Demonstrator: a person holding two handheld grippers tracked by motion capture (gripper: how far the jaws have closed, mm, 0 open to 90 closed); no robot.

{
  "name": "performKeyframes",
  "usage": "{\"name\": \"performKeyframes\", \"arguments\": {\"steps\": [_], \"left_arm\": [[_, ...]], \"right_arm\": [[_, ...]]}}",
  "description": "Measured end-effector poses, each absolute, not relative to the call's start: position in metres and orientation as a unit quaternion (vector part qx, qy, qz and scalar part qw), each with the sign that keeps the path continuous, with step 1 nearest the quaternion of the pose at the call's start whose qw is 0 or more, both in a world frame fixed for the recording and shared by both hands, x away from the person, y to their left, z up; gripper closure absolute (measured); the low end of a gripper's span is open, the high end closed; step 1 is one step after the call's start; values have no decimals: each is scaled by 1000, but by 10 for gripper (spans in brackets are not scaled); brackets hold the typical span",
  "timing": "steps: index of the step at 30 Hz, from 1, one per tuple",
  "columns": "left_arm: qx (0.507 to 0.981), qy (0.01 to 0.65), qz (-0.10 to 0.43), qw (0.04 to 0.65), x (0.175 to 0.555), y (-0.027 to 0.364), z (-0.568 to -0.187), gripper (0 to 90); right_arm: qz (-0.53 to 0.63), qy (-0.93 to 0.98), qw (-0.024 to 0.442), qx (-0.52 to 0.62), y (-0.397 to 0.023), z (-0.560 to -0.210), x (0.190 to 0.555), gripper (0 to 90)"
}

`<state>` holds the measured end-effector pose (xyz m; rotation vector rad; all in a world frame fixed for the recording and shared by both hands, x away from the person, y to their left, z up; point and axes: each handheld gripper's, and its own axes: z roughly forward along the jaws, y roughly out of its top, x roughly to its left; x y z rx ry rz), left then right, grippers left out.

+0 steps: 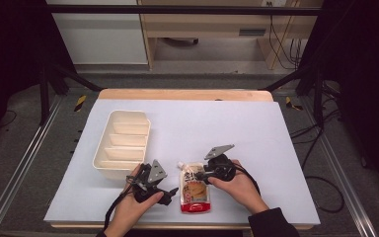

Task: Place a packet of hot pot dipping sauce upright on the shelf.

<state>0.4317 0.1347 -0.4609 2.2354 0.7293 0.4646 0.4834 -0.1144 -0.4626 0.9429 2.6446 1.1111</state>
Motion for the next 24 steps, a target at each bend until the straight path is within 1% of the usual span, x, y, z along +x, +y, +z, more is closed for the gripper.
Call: {"name": "performKeyframes", "arguments": {"steps": [1,3,5,6,7,8,10,18,19,22,23,24], "left_arm": [[869,284,181,362,432,134,-461,61],[870,283,180,361,431,134,-461,61],[870,283,181,361,432,134,-461,61],[870,283,180,361,432,134,-461,61],[871,283,180,360,432,134,-461,61],[871,283,179,361,431,134,-461,61],[870,282,178,363,431,134,-461,61],[870,279,174,367,433,139,-454,62],[867,277,175,374,434,142,-449,63],[867,274,173,380,436,144,-441,63],[867,271,169,382,438,145,-437,63],[869,266,167,382,441,145,-430,63]], "right_arm": [[365,875,66,310,-111,-463,487,669],[362,877,74,308,-108,-465,489,738],[359,878,80,307,-106,-465,489,784],[359,878,80,307,-106,-465,489,784],[353,881,84,304,-105,-465,489,884],[354,881,86,302,-104,-465,489,897],[353,881,87,303,-104,-464,489,900],[381,872,116,284,-103,-442,486,900],[394,867,126,279,-105,-432,486,900],[411,860,139,269,-109,-418,484,900],[411,860,139,269,-109,-418,484,900],[421,856,146,261,-111,-408,483,900]]}}
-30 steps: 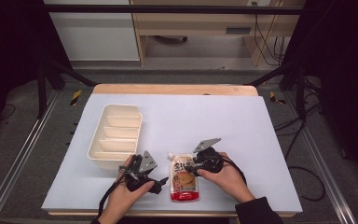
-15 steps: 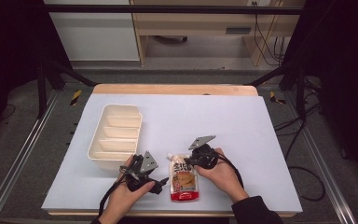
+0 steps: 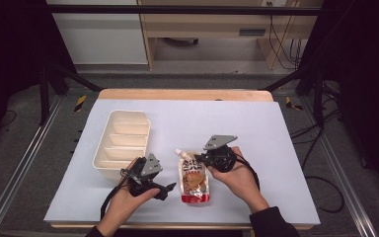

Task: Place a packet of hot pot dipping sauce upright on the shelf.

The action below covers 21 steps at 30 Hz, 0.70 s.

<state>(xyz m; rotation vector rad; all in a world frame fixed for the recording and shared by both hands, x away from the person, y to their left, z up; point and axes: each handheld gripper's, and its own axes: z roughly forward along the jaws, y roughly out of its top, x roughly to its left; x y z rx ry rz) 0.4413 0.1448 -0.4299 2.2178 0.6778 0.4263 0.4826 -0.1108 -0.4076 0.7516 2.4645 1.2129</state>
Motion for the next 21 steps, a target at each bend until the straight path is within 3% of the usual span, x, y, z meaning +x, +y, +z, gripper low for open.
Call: {"name": "performKeyframes", "arguments": {"steps": [12,21], "left_arm": [[902,197,186,337,455,146,-370,67],[923,161,170,307,462,136,-355,100]], "right_arm": [[450,854,162,204,-101,-371,473,900],[457,860,158,165,-94,-367,459,900]]}}
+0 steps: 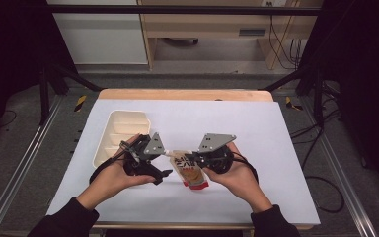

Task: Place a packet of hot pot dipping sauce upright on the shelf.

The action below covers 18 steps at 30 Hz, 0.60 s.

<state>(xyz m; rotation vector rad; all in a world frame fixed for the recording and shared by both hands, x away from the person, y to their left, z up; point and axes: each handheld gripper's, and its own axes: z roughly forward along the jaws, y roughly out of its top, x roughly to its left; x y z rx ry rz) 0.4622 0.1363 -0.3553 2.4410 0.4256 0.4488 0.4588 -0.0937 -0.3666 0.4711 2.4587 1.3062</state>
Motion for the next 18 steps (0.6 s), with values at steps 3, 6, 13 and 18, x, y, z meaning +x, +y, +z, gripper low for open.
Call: {"name": "performKeyframes", "arguments": {"steps": [3,6,13,18], "left_arm": [[925,153,167,304,463,133,-354,129],[931,139,156,299,467,126,-351,171],[942,112,149,279,468,117,-350,307],[948,98,138,270,470,112,-352,444]], "right_arm": [[459,861,158,151,-93,-366,454,900],[462,862,155,138,-91,-366,451,900],[462,864,153,126,-90,-366,449,900],[464,864,153,121,-89,-366,448,900]]}}
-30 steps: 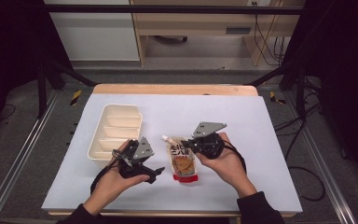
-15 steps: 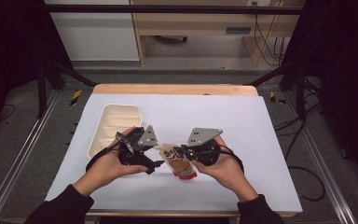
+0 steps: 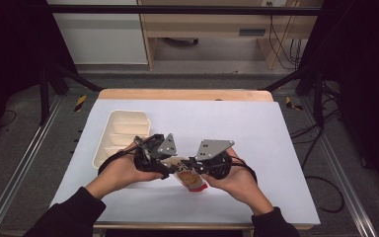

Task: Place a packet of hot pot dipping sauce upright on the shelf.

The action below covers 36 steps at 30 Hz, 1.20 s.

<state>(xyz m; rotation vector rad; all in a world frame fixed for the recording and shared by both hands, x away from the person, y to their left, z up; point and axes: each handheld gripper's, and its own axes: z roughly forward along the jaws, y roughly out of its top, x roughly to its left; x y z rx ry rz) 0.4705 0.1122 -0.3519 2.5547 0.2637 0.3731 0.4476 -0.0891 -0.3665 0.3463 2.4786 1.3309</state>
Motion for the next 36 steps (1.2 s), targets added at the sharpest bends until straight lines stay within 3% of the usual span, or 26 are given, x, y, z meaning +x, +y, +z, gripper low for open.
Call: {"name": "performKeyframes", "arguments": {"steps": [5,6,8,14,17,18,19,20,27,36], "left_arm": [[952,95,124,264,473,111,-354,532],[953,95,123,260,474,111,-355,609],[952,96,114,266,476,113,-357,660],[955,91,109,260,473,111,-356,725],[955,90,110,260,472,111,-356,729],[956,87,112,257,472,111,-356,730],[956,87,112,257,472,111,-356,730],[956,87,111,258,472,111,-356,730],[956,89,113,254,473,110,-357,731],[957,96,123,244,475,106,-356,733]], "right_arm": [[464,864,154,120,-89,-367,447,900],[465,864,154,122,-90,-367,447,900],[465,863,154,121,-90,-367,446,900],[465,863,153,125,-92,-369,446,893],[466,861,155,130,-93,-370,446,816],[466,859,158,140,-95,-372,446,708],[466,859,158,140,-95,-372,446,708],[465,854,168,160,-100,-375,445,598],[442,845,194,232,-120,-402,441,181],[429,823,187,323,-156,-430,443,143]]}}
